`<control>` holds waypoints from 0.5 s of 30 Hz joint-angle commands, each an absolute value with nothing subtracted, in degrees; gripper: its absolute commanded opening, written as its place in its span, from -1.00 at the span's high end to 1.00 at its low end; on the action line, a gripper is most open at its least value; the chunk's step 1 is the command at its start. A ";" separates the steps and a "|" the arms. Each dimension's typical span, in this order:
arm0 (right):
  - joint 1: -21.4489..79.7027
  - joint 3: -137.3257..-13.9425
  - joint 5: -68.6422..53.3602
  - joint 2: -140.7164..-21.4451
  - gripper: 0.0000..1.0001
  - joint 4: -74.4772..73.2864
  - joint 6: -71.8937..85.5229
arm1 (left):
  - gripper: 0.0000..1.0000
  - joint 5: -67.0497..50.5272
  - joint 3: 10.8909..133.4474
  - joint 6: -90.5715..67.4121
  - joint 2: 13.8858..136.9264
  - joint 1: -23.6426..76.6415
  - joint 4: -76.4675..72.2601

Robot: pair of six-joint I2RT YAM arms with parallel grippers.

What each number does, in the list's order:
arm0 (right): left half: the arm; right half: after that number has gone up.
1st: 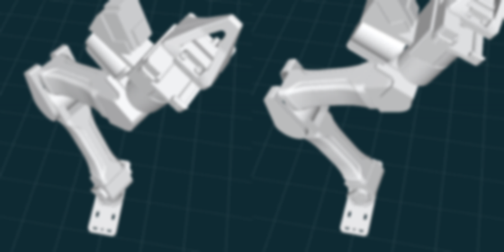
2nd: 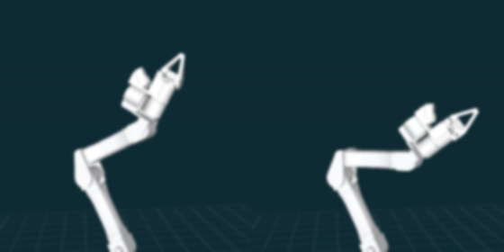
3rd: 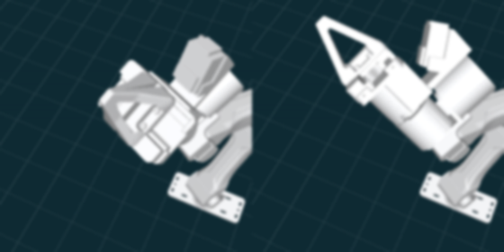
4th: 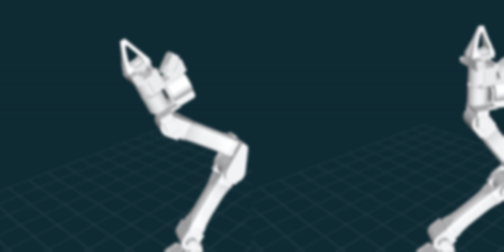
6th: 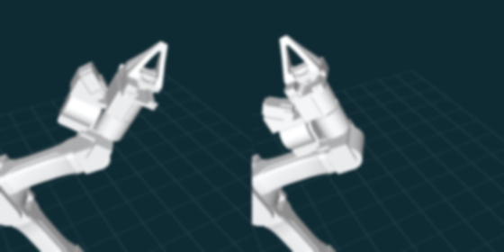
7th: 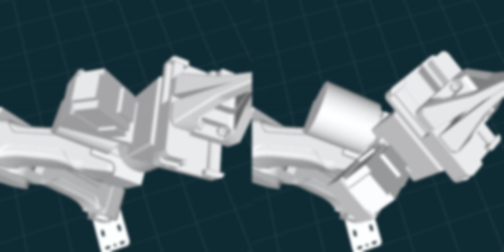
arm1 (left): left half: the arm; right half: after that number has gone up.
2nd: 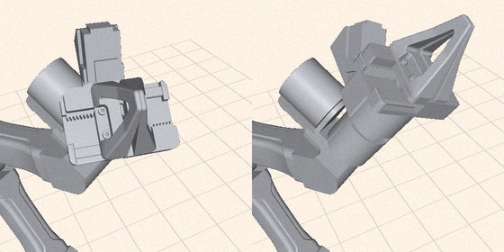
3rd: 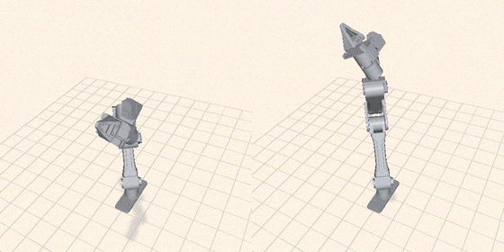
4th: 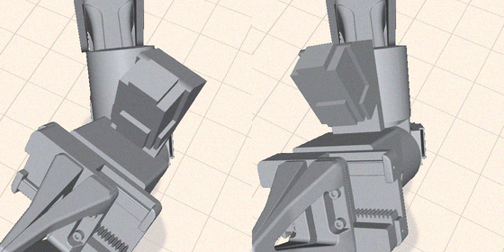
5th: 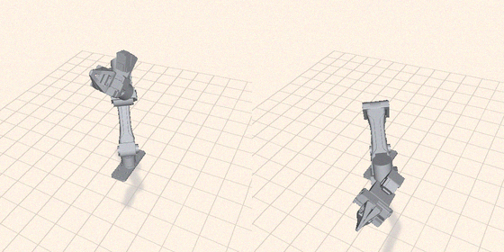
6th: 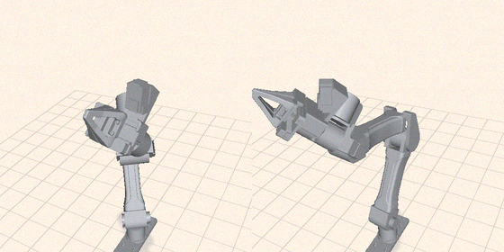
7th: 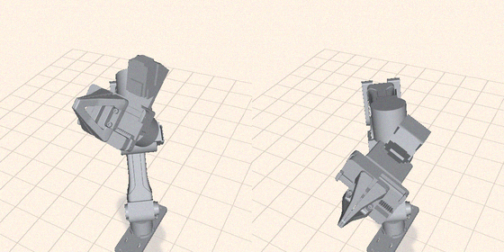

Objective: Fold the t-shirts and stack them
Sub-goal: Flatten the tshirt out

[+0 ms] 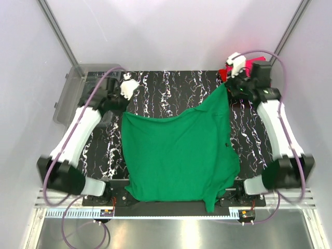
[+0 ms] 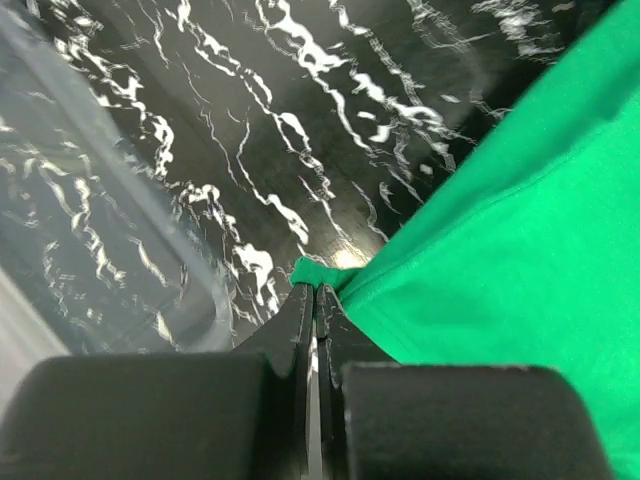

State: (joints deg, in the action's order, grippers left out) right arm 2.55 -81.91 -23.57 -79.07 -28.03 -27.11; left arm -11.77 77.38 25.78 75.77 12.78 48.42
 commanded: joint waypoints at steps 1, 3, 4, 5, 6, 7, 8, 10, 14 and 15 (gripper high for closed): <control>2.29 -86.64 -25.23 -88.21 1.00 -18.37 -30.67 | 1.00 -8.09 81.11 27.86 83.91 12.22 37.36; 2.29 -93.56 -24.26 -97.50 1.00 -18.28 -30.50 | 1.00 -6.86 86.80 27.86 92.17 11.87 36.83; 2.37 -95.78 -23.82 -100.43 1.00 -18.46 -30.59 | 1.00 -6.25 88.92 27.95 97.16 11.69 36.65; 2.20 -97.80 -23.73 -103.07 1.00 -18.37 -30.93 | 1.00 -5.89 91.03 27.95 99.38 11.43 36.56; 2.37 -101.91 -23.73 -108.23 1.00 -18.37 -31.20 | 1.00 -5.37 94.71 27.95 101.67 11.25 36.30; 2.29 -103.95 -23.21 -110.72 1.00 -18.37 -30.85 | 1.00 -5.01 96.75 28.12 105.78 11.16 36.30; 2.29 -105.98 -22.86 -113.18 1.00 -18.54 -30.33 | 1.00 -4.49 98.51 28.21 107.65 10.99 36.30; 2.29 -111.25 -21.63 -119.51 1.00 -18.63 -29.53 | 1.00 -4.04 103.08 28.39 112.03 10.72 36.21; 2.29 -118.55 -20.83 -127.16 1.00 -18.63 -28.39 | 1.00 -2.29 108.71 28.65 117.50 9.67 36.04; 2.29 -120.91 -20.92 -129.35 1.00 -18.72 -28.21 | 1.00 -2.11 110.37 28.65 118.38 9.32 35.77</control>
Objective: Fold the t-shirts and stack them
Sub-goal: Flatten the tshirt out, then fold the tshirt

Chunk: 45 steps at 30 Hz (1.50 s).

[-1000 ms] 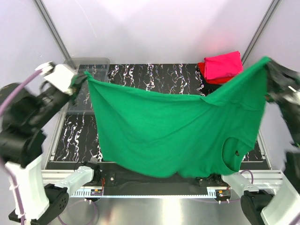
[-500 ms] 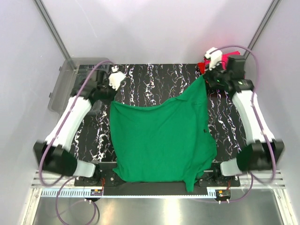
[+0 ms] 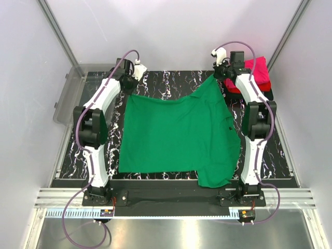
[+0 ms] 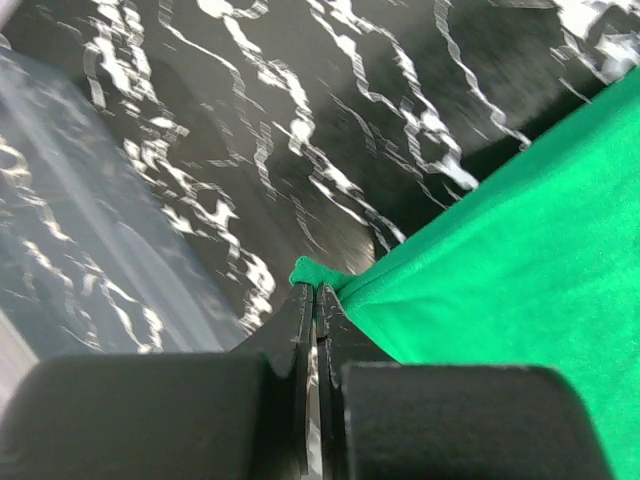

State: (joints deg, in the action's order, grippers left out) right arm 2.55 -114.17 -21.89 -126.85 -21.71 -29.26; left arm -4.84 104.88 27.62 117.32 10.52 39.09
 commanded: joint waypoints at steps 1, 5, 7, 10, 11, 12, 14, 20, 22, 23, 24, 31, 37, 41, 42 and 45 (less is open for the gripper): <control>2.37 -122.07 -20.48 -130.42 1.00 -18.81 -28.13 | 1.00 -2.11 111.35 29.00 120.13 9.06 35.77; 2.37 -127.26 -19.34 -134.90 1.00 -19.60 -27.95 | 1.00 -1.67 116.70 29.88 124.27 8.00 35.77; 2.37 -129.46 -19.25 -136.75 1.00 -19.95 -27.69 | 1.00 -1.23 117.94 30.32 126.02 7.91 35.77; 2.37 -132.27 -19.34 -138.51 1.00 -20.21 -26.81 | 1.00 -1.14 119.18 30.24 126.91 7.73 35.77; 2.46 -132.80 -19.16 -138.69 1.00 -20.65 -26.81 | 1.00 -1.23 119.27 30.15 126.91 7.73 35.77; 2.55 -133.41 -19.16 -138.60 1.00 -21.00 -26.72 | 1.00 -1.32 119.35 29.97 126.83 7.73 35.77; 2.46 -132.89 -19.07 -137.73 1.00 -21.88 -26.98 | 1.00 -1.84 119.01 29.53 125.86 7.73 35.77; 2.46 -125.44 -18.98 -128.44 1.00 -25.84 -29.17 | 1.00 -5.71 113.66 29.09 120.07 7.73 36.39; 2.55 -119.11 -19.77 -125.35 1.00 -25.84 -29.97 | 1.00 -6.67 111.63 29.09 117.69 7.74 36.39; 2.46 -117.00 -19.86 -124.03 1.00 -25.84 -30.06 | 1.00 -7.03 109.62 29.27 117.08 7.82 36.39; 2.55 -113.07 -20.04 -121.40 1.00 -25.84 -30.23 | 1.00 -7.29 108.47 29.35 116.37 7.82 36.30; 2.64 -102.05 -20.66 -112.42 1.00 -25.84 -29.09 | 1.00 -7.73 102.57 29.36 111.98 7.82 36.39; 3.16 -93.97 -21.71 -104.95 1.00 -26.45 -28.04 | 1.00 -8.44 98.36 28.83 108.73 7.82 36.39; 3.87 -88.17 -21.88 -100.65 1.00 -26.81 -27.25 | 1.00 -8.09 94.58 28.74 107.14 7.82 36.39; 4.13 -87.28 -21.97 -99.94 1.00 -26.98 -26.99 | 1.00 -7.56 93.61 28.83 106.79 7.74 36.30; 4.48 -84.03 -21.89 -97.39 1.00 -27.16 -26.81 | 1.00 -6.33 92.03 29.00 106.09 7.65 35.25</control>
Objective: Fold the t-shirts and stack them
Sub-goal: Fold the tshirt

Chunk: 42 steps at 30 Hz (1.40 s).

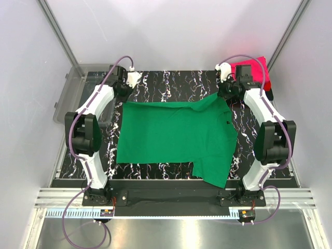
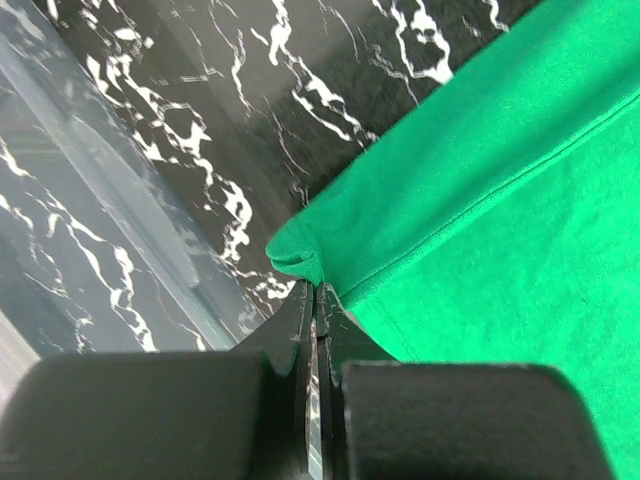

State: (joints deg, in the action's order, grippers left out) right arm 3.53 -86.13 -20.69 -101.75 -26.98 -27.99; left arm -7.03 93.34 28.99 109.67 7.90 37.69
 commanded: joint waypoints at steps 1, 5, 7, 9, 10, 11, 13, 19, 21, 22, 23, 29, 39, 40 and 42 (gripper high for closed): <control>4.48 -83.41 -21.71 -96.95 1.00 -27.16 -26.81 | 1.00 -5.46 91.50 29.18 105.91 7.47 34.81; 4.39 -81.39 -20.66 -95.37 1.00 -27.16 -26.72 | 1.00 -4.75 91.05 28.92 105.82 6.86 33.58; 4.39 -81.12 -20.65 -95.01 1.00 -27.42 -26.72 | 1.00 -4.57 91.23 28.92 106.00 6.59 33.57; 4.39 -80.69 -20.65 -94.66 1.00 -27.60 -26.89 | 1.00 -4.57 91.23 29.44 106.00 6.59 33.57; 4.39 -80.68 -20.65 -94.48 1.00 -27.95 -26.98 | 1.00 -4.31 91.14 29.70 106.00 6.50 33.57; 4.39 -80.34 -20.65 -94.13 1.00 -28.04 -27.16 | 1.00 -4.31 90.88 29.79 106.00 6.42 33.57; 4.39 -80.07 -20.48 -93.69 1.00 -28.82 -27.16 | 1.00 -4.31 90.35 30.32 105.56 6.33 33.57; 4.39 -77.35 -21.88 -89.83 1.00 -31.11 -25.93 | 1.00 -3.96 87.98 31.11 104.24 6.07 33.49; 4.48 -75.51 -22.85 -88.51 1.00 -31.73 -24.79 | 1.00 -3.96 87.02 31.20 104.06 6.06 33.40; 4.48 -74.89 -22.94 -88.07 1.00 -32.08 -24.52 | 1.00 -3.96 86.75 31.11 104.06 6.06 33.49; 4.57 -73.40 -23.11 -87.11 1.00 -32.25 -24.17 | 1.00 -4.04 86.23 30.94 103.98 6.06 33.40; 4.66 -68.48 -24.17 -84.82 1.00 -33.05 -23.20 | 1.00 -4.74 83.76 30.15 103.71 6.06 33.13; 4.75 -66.09 -23.99 -84.29 1.00 -33.13 -24.52 | 1.00 -5.97 76.91 28.92 101.08 6.15 33.22; 4.83 -66.09 -23.91 -84.46 1.00 -33.13 -24.52 | 1.00 -6.32 76.21 28.74 100.90 6.15 33.31; 4.83 -66.27 -23.91 -84.81 1.00 -33.14 -24.61 | 1.00 -6.33 75.41 28.39 100.37 6.15 33.66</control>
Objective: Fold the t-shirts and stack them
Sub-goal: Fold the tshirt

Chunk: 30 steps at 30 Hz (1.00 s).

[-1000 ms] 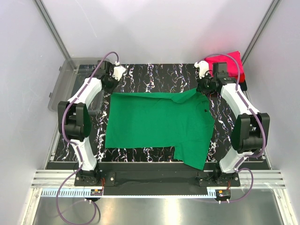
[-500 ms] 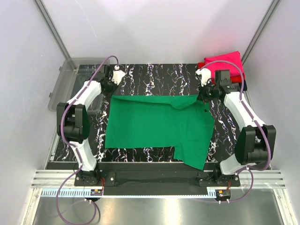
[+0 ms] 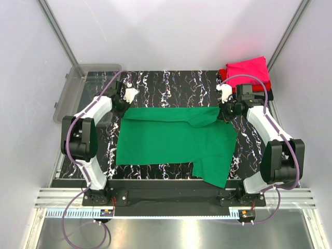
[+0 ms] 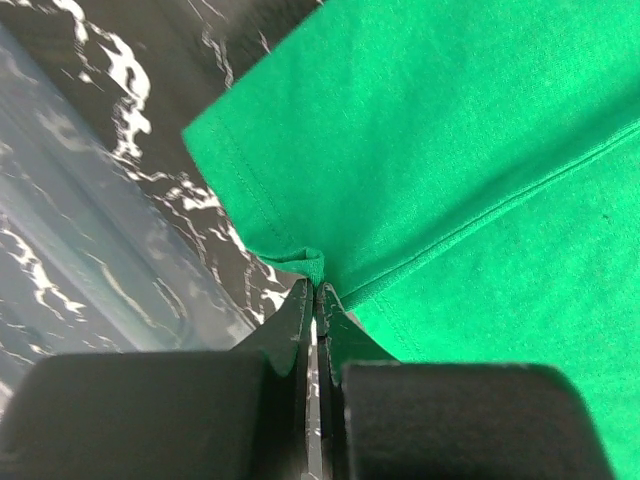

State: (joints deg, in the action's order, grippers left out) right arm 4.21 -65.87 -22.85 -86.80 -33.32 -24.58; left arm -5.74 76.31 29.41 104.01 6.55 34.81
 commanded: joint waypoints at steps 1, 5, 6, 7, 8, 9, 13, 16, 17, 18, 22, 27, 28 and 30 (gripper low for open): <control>4.83 -66.36 -24.08 -84.81 1.00 -33.22 -24.52 | 1.00 -6.33 74.71 28.13 100.28 6.24 33.58; 4.83 -66.53 -24.70 -85.60 1.00 -33.49 -24.43 | 1.00 -6.33 73.39 28.04 99.93 6.15 33.66; 4.92 -66.53 -24.96 -85.87 1.00 -33.57 -24.35 | 1.00 -6.33 73.21 27.95 99.93 6.15 33.75; 5.01 -66.45 -25.22 -85.96 1.00 -33.66 -24.26 | 1.00 -6.24 72.60 27.86 99.76 6.15 33.75; 5.10 -66.36 -25.31 -86.04 1.00 -33.66 -24.26 | 0.98 -6.24 72.42 27.86 99.76 6.15 33.66; 5.36 -66.27 -25.57 -86.04 1.00 -33.66 -24.17 | 0.93 -6.24 72.16 27.77 99.32 6.15 33.75; 6.15 -66.01 -26.19 -85.61 1.00 -34.19 -24.08 | 0.59 -6.24 71.02 27.60 96.69 6.15 33.75; 6.85 -65.74 -26.46 -85.34 1.00 -34.45 -24.26 | 0.38 -7.11 72.67 26.98 93.96 6.41 34.10; 6.94 -65.66 -26.54 -85.34 1.00 -34.37 -24.26 | 0.37 -7.21 73.47 26.90 93.09 6.59 34.28; 7.03 -65.65 -26.72 -85.34 1.00 -34.37 -24.34 | 0.35 -7.12 74.17 26.89 92.73 6.85 34.28; 7.21 -65.65 -26.89 -85.95 1.00 -34.01 -24.70 | 0.31 -7.03 77.69 27.33 94.48 8.00 34.63; 7.29 -67.06 -25.67 -88.59 1.00 -33.40 -23.55 | 0.39 -6.15 79.45 27.78 101.85 9.14 37.43; 7.29 -67.41 -25.58 -89.03 1.00 -33.22 -24.16 | 0.40 -6.33 79.98 27.51 103.00 9.14 38.05; 7.38 -67.85 -25.14 -90.08 1.00 -33.31 -24.96 | 0.41 -6.07 79.89 27.16 105.11 9.14 38.58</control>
